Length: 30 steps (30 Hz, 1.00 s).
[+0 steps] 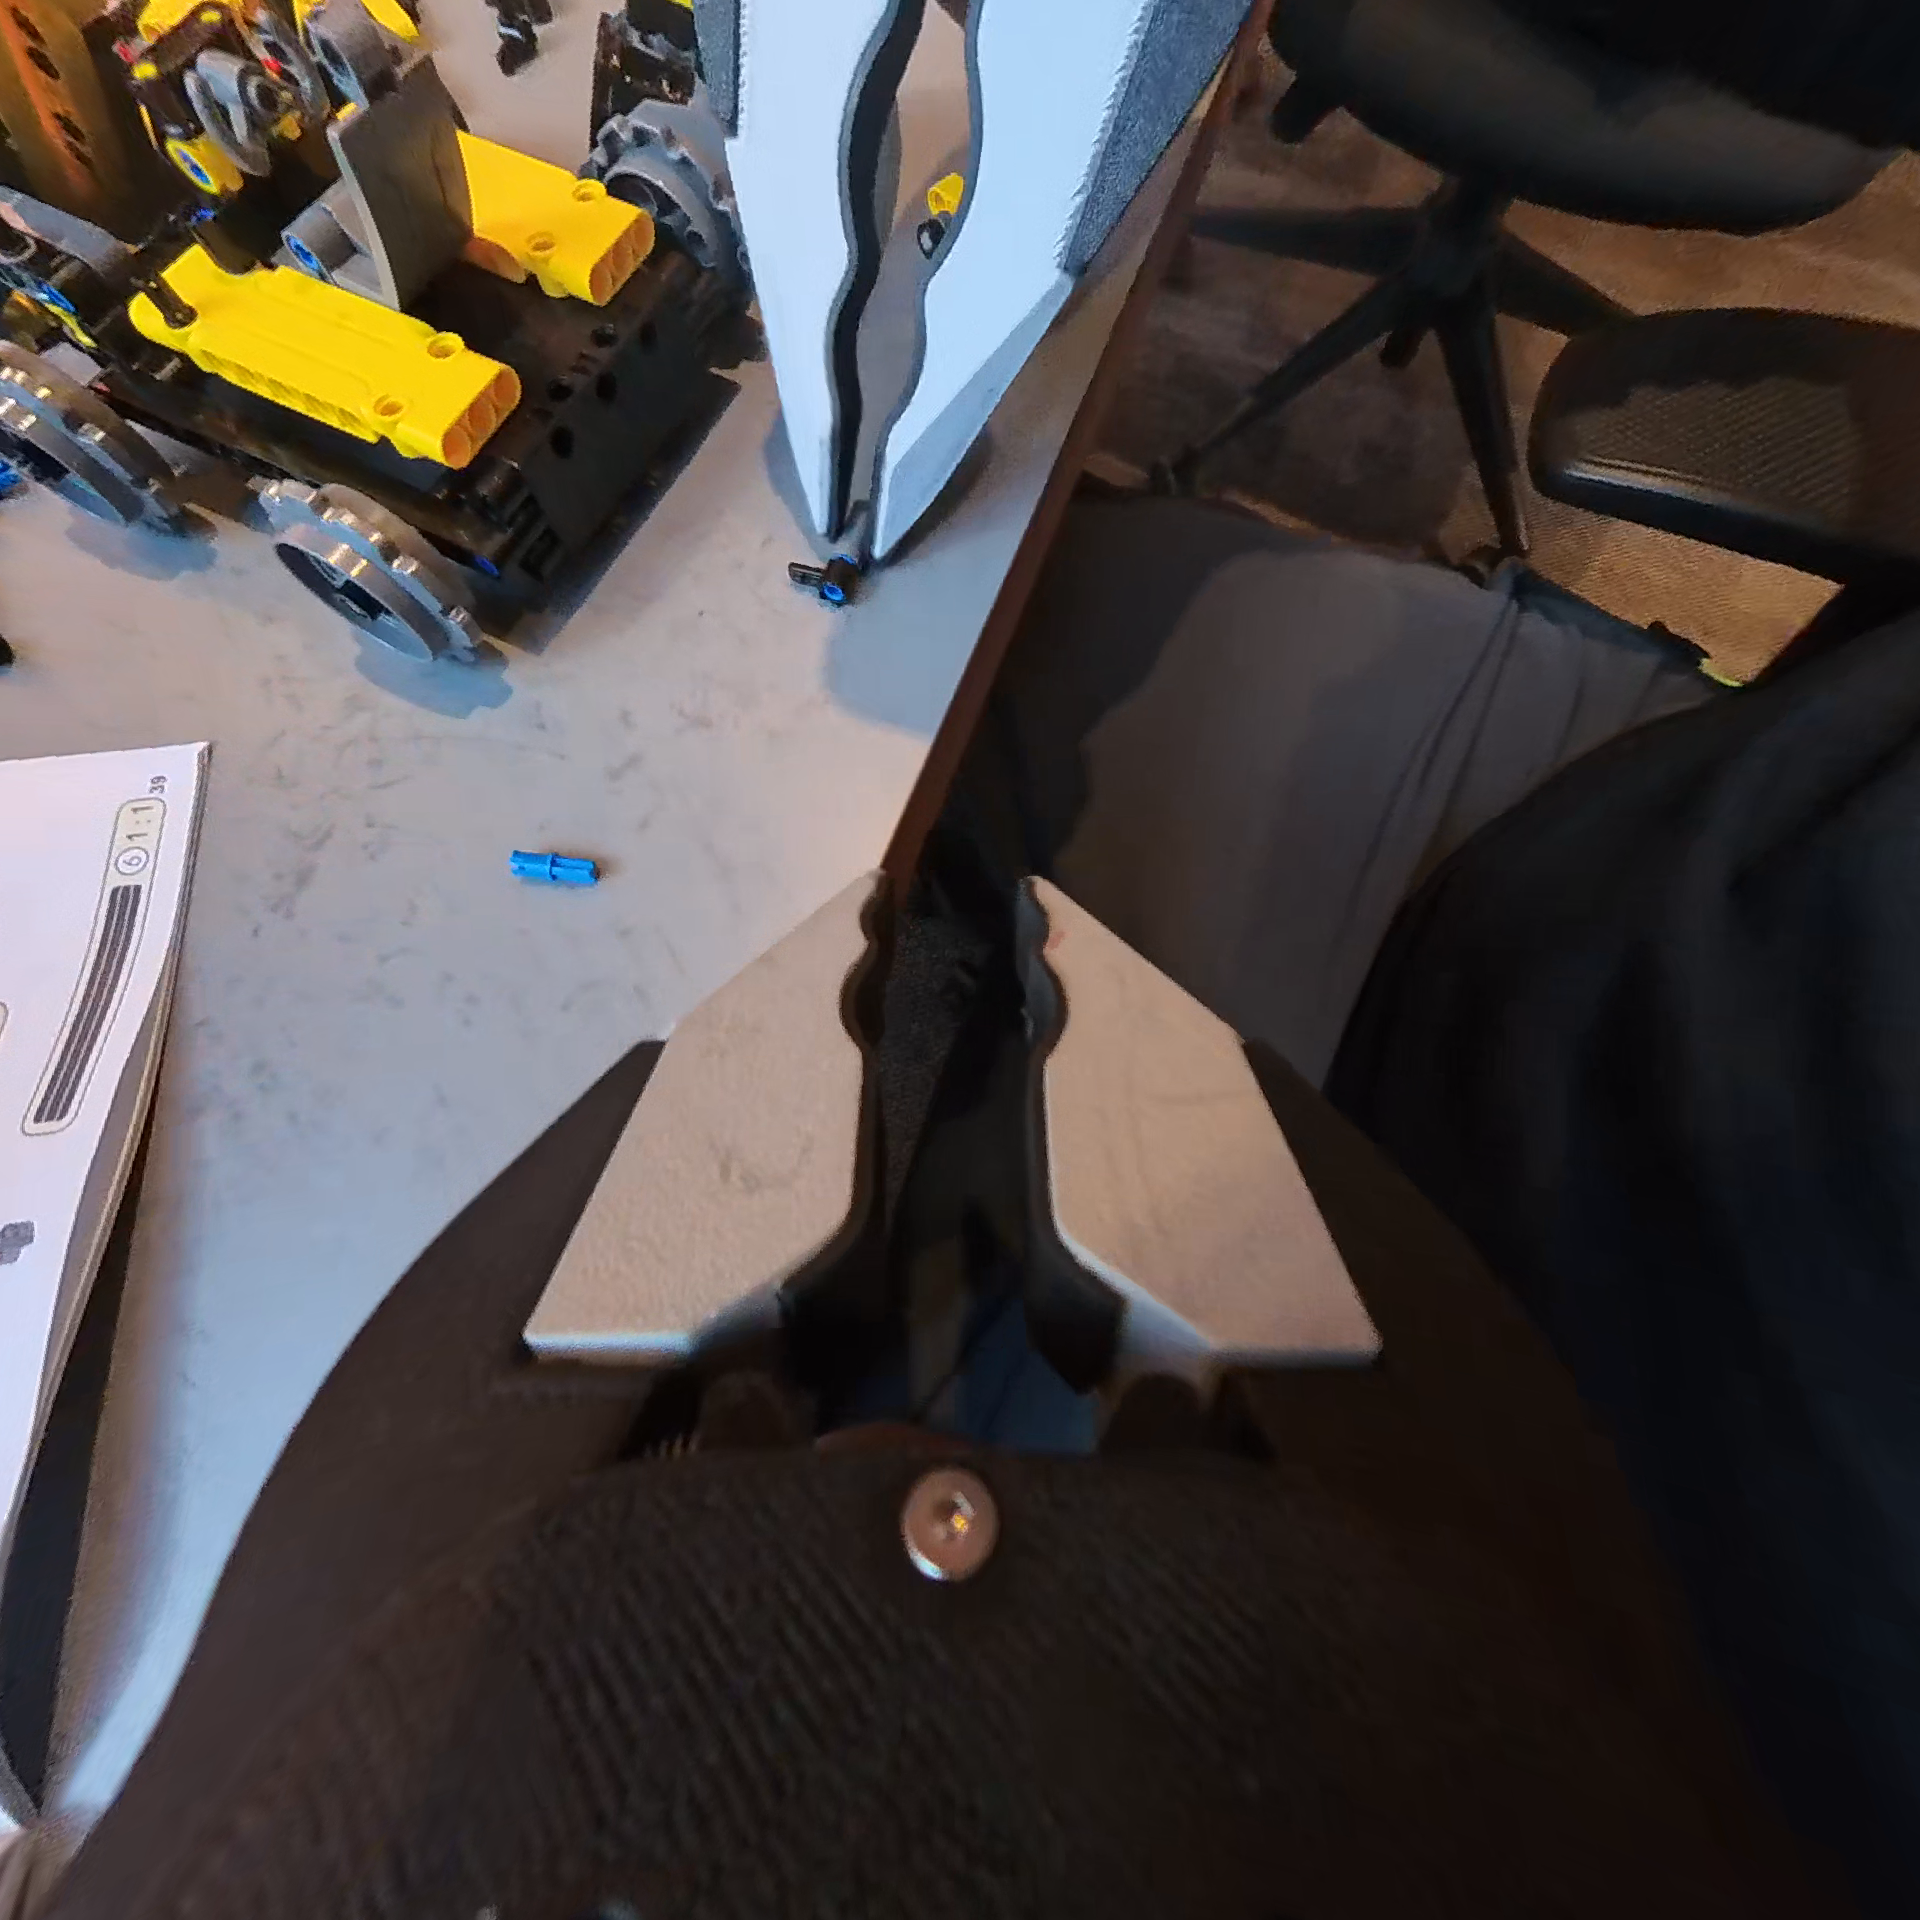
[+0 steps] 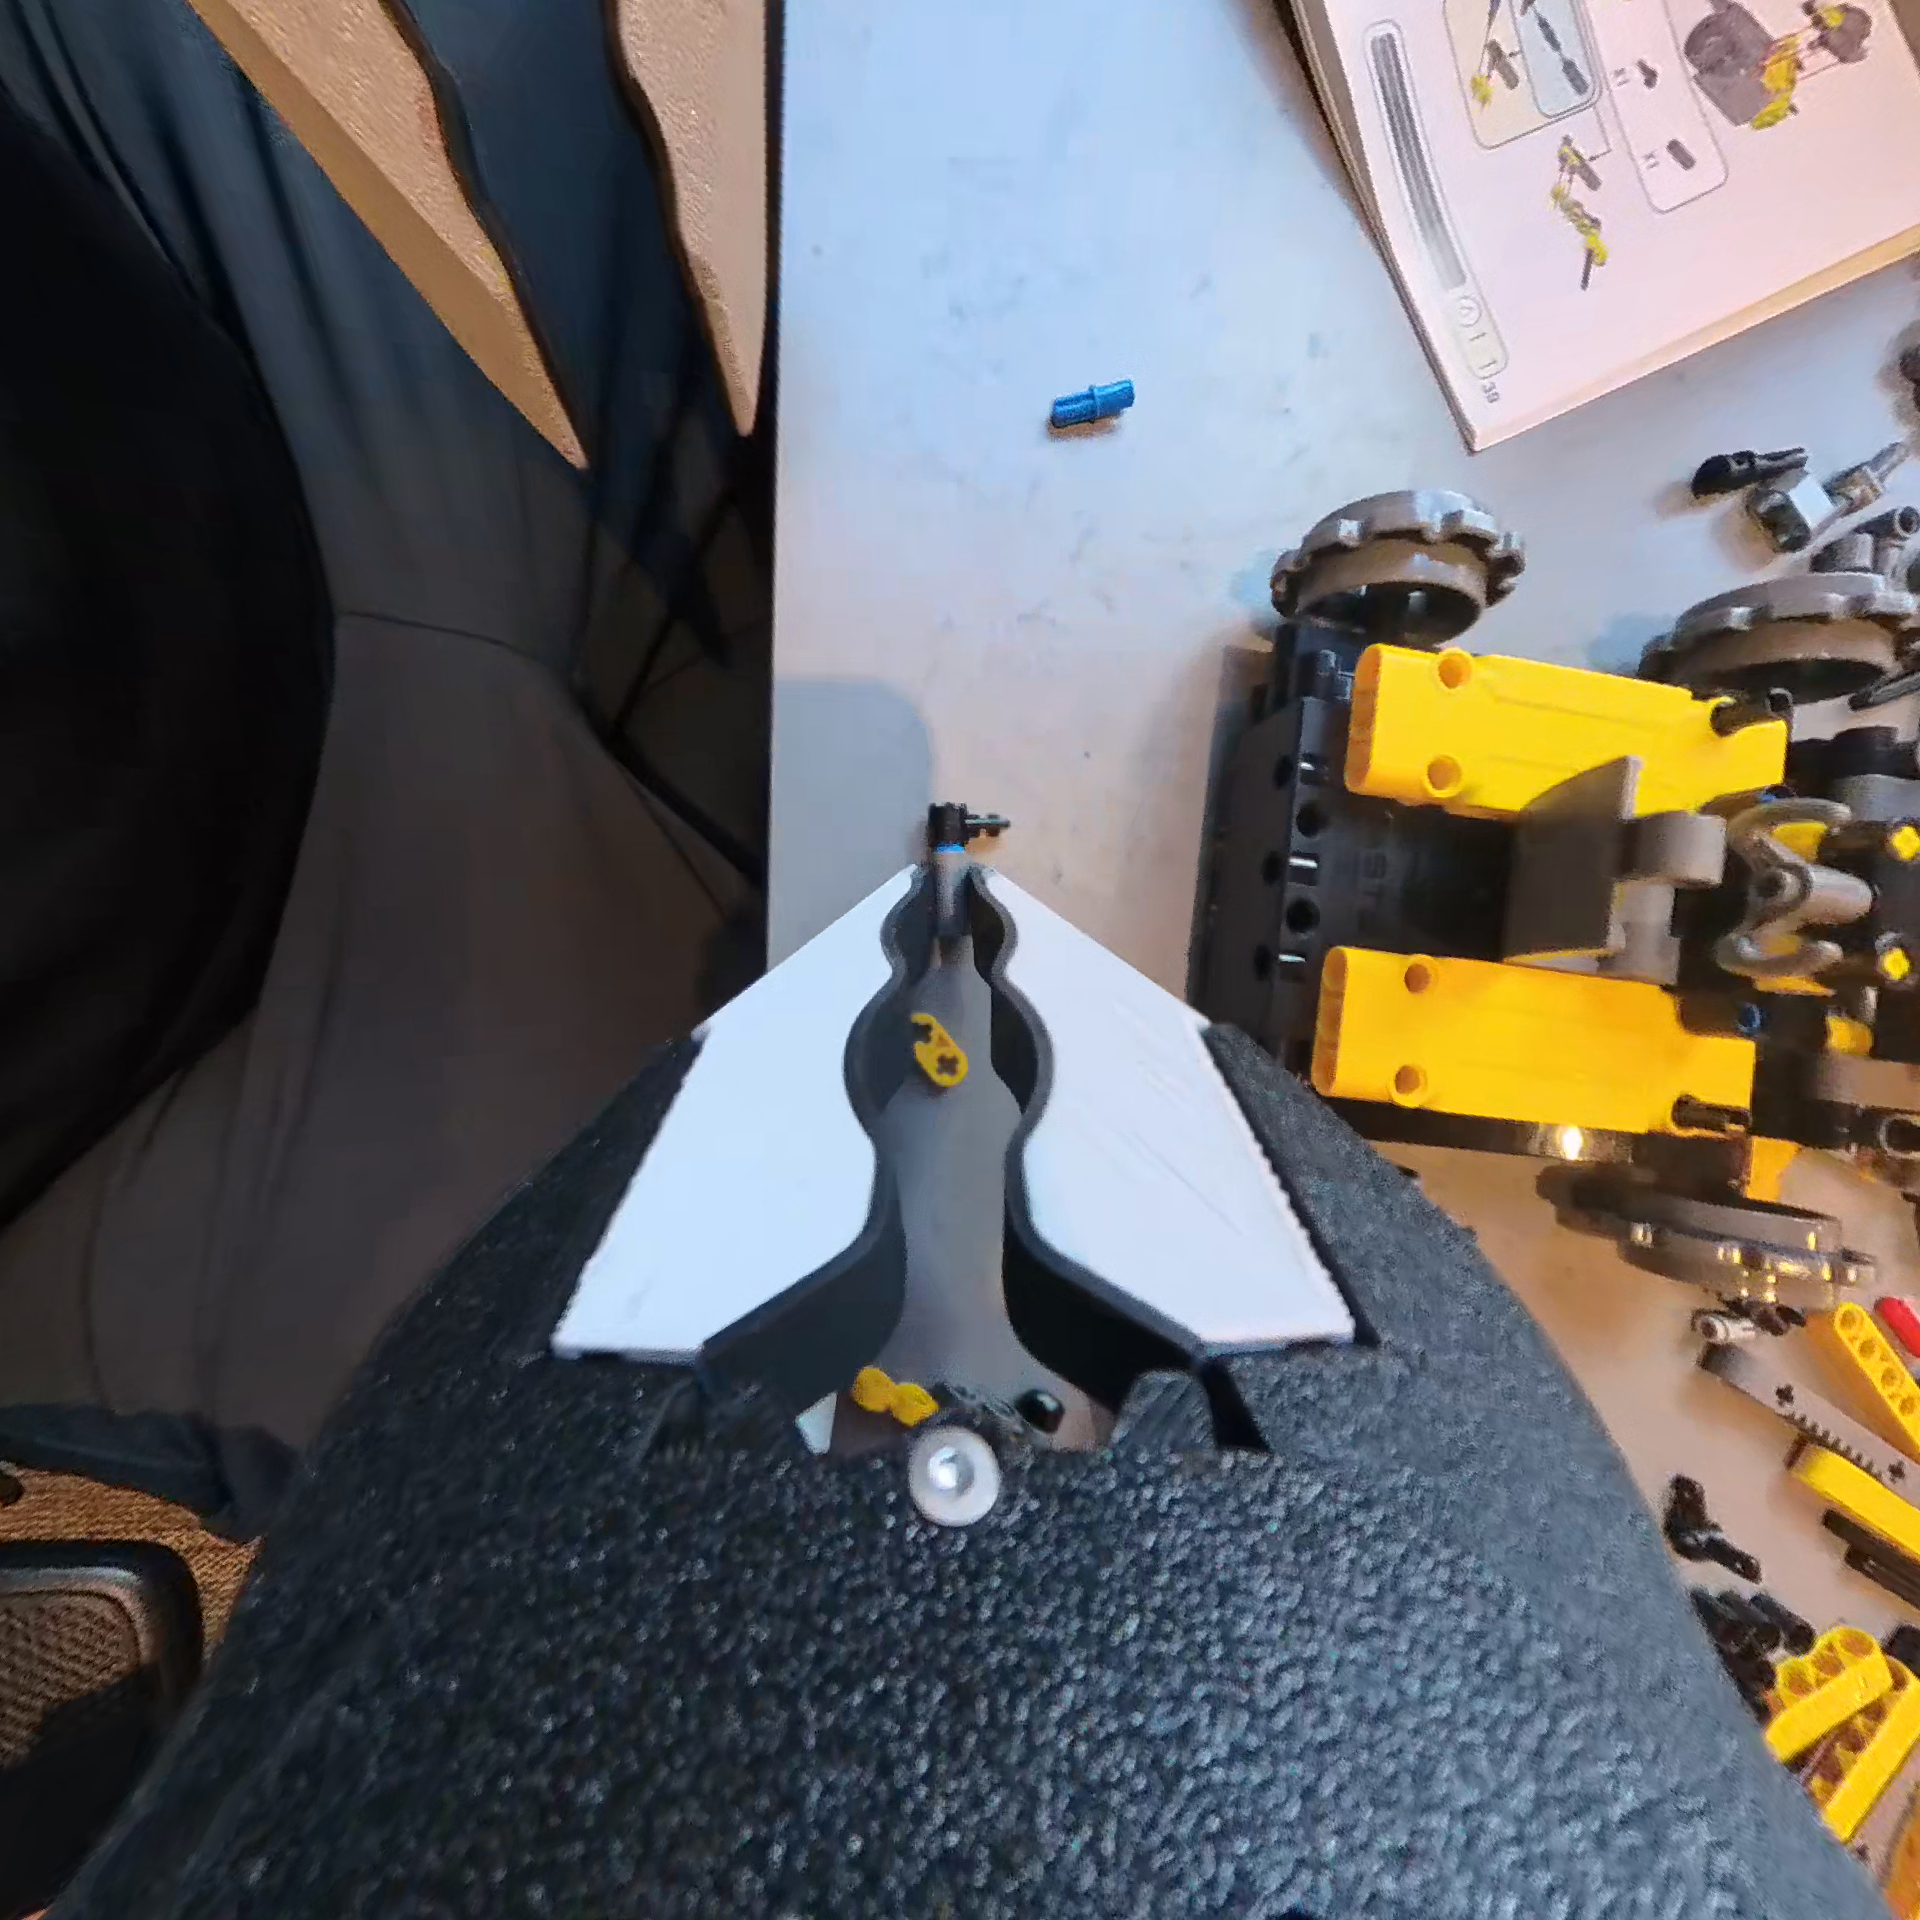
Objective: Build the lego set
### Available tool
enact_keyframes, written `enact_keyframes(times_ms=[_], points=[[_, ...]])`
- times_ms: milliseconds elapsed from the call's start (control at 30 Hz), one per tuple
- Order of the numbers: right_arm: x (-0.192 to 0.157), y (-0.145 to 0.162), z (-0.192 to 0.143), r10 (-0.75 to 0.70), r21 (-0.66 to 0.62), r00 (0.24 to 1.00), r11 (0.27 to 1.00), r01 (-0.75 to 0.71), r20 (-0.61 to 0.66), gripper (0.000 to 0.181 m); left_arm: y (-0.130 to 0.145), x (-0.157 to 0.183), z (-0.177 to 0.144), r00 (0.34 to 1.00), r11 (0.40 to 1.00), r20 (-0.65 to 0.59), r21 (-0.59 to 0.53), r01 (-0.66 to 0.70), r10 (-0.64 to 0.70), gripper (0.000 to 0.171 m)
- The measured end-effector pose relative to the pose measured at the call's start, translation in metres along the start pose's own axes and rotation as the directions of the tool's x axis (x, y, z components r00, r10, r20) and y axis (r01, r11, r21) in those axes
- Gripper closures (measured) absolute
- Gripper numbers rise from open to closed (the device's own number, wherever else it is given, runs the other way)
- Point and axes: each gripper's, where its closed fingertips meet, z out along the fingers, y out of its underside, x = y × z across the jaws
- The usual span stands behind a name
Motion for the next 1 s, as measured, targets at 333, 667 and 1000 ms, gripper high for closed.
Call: enact_keyframes(times_ms=[333,667,1000], points=[[-0.024,-0.018,-0.017,0.044,0.08,0.994,0.995,-0.052,0.101,0.175,-0.014,-0.009,-0.002,0.989,0.991,0.086,0.059,-0.123,0.117,0.148],[-0.028,-0.014,-0.029,0.123,0.175,0.98,0.973,-0.15,0.153,0.175,-0.031,-0.009,0.009,0.948,0.953,0.158,0.08,-0.292,0.277,0.15],[-0.019,-0.016,-0.041,0.197,0.174,0.937,0.952,-0.254,0.288,0.175,-0.068,-0.007,0.038,0.744,0.765,0.226,-0.008,-0.644,0.629,0.152]])
